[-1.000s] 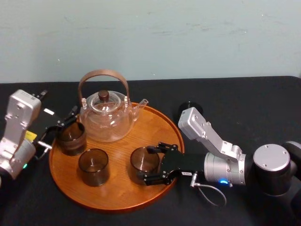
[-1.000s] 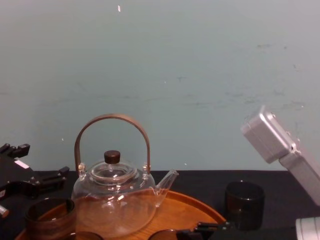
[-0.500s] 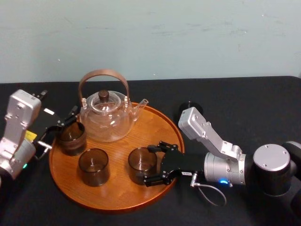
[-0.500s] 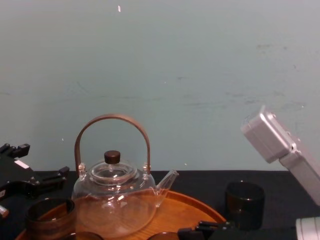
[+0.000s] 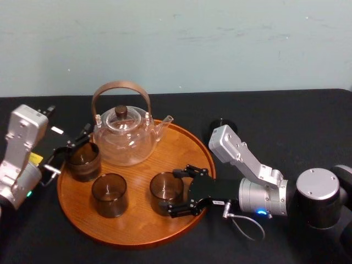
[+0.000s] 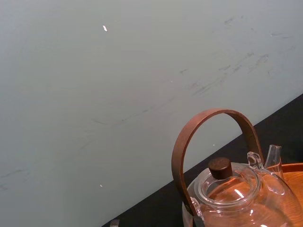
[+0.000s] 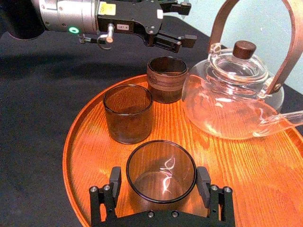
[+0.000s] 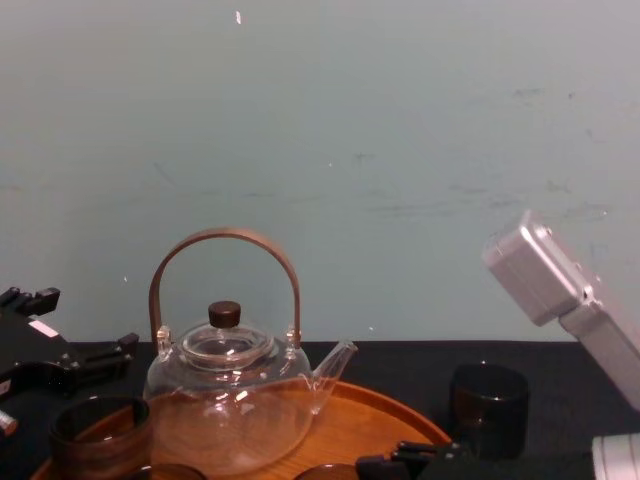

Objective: Pick up the glass from the table and place it on the tray.

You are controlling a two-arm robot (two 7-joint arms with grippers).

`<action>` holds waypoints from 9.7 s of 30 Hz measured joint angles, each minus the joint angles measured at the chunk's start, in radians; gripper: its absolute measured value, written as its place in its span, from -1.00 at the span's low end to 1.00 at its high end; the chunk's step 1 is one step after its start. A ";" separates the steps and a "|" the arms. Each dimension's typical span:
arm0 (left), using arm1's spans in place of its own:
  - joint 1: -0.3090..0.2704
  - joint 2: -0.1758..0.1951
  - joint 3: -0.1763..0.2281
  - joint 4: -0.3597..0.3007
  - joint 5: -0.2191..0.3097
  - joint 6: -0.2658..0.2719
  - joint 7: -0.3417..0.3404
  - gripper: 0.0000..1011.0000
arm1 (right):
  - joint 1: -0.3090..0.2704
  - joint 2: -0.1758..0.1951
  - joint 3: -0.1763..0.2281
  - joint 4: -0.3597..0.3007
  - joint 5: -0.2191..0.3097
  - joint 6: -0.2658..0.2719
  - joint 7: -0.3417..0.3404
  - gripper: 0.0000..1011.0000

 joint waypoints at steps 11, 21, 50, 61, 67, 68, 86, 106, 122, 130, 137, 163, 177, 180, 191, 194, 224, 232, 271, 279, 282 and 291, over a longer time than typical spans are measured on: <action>0.000 0.000 0.000 0.000 0.000 0.000 0.000 0.98 | -0.012 0.022 0.008 -0.010 0.021 -0.004 0.021 0.98; 0.000 0.000 0.000 0.000 0.000 0.000 0.000 0.98 | -0.059 0.101 0.038 -0.071 0.060 -0.021 0.038 0.98; 0.000 0.000 0.000 0.000 0.000 0.000 0.000 0.98 | -0.247 0.220 0.299 -0.187 0.172 -0.028 -0.192 0.98; 0.000 0.000 0.000 0.000 0.000 0.000 0.000 0.98 | -0.212 0.159 0.312 -0.124 0.144 0.030 -0.230 0.98; 0.000 0.000 0.000 0.000 0.000 0.000 0.000 0.98 | -0.183 0.125 0.311 -0.087 0.130 0.050 -0.231 0.98; 0.000 0.000 0.000 0.000 0.000 0.000 0.000 0.98 | -0.179 0.120 0.311 -0.081 0.128 0.052 -0.231 0.98; 0.000 0.000 0.000 0.000 0.000 0.000 0.000 0.98 | -0.066 0.012 0.285 0.073 0.057 0.071 -0.253 0.98; 0.000 0.000 0.000 0.000 0.000 0.000 0.000 0.98 | 0.001 -0.051 0.261 0.163 -0.005 0.071 -0.233 0.98; 0.000 0.000 0.000 0.000 0.000 0.000 0.000 0.98 | 0.030 -0.100 0.265 0.203 -0.052 0.062 -0.259 0.98; 0.000 0.000 0.000 0.000 0.000 0.000 0.000 0.98 | 0.036 -0.114 0.271 0.211 -0.066 0.061 -0.262 0.98; 0.000 0.000 0.000 0.000 0.000 0.000 0.000 0.98 | 0.043 -0.128 0.280 0.221 -0.075 0.062 -0.269 0.98; 0.000 0.000 0.000 0.000 0.000 0.000 0.000 0.98 | 0.068 -0.161 0.277 0.270 -0.107 0.071 -0.263 0.98; 0.000 0.000 0.000 0.000 0.000 0.000 0.000 0.98 | 0.068 -0.160 0.277 0.269 -0.106 0.070 -0.262 0.96; 0.000 0.000 0.000 0.000 0.000 0.000 0.000 0.98 | 0.067 -0.160 0.277 0.269 -0.105 0.069 -0.262 0.84; 0.000 0.000 0.000 0.000 0.000 0.000 0.000 0.98 | 0.067 -0.159 0.277 0.268 -0.103 0.069 -0.261 0.78; 0.000 0.000 0.000 0.000 0.000 0.000 0.000 0.98 | 0.066 -0.159 0.277 0.268 -0.103 0.068 -0.261 0.78; 0.000 0.000 0.000 0.000 0.000 0.000 0.000 0.98 | -0.016 -0.030 0.313 -0.042 -0.024 0.097 -0.195 0.78; 0.000 0.000 0.000 0.000 0.000 0.000 0.000 0.98 | -0.004 -0.008 0.252 -0.067 -0.011 0.064 -0.122 0.78; 0.000 0.000 0.000 0.000 0.000 0.000 0.000 0.98 | 0.054 -0.070 0.106 0.099 0.004 -0.002 -0.088 0.78; 0.000 0.000 0.000 0.000 0.000 0.000 0.000 0.98 | 0.060 -0.084 0.098 0.139 -0.001 -0.001 -0.087 0.78; 0.000 0.000 0.000 0.000 0.000 0.000 0.000 0.98 | 0.063 -0.089 0.097 0.150 -0.003 -0.002 -0.088 0.78; 0.000 0.000 0.000 0.000 0.000 0.000 0.000 0.98 | 0.066 -0.100 0.095 0.173 -0.017 -0.001 -0.102 0.78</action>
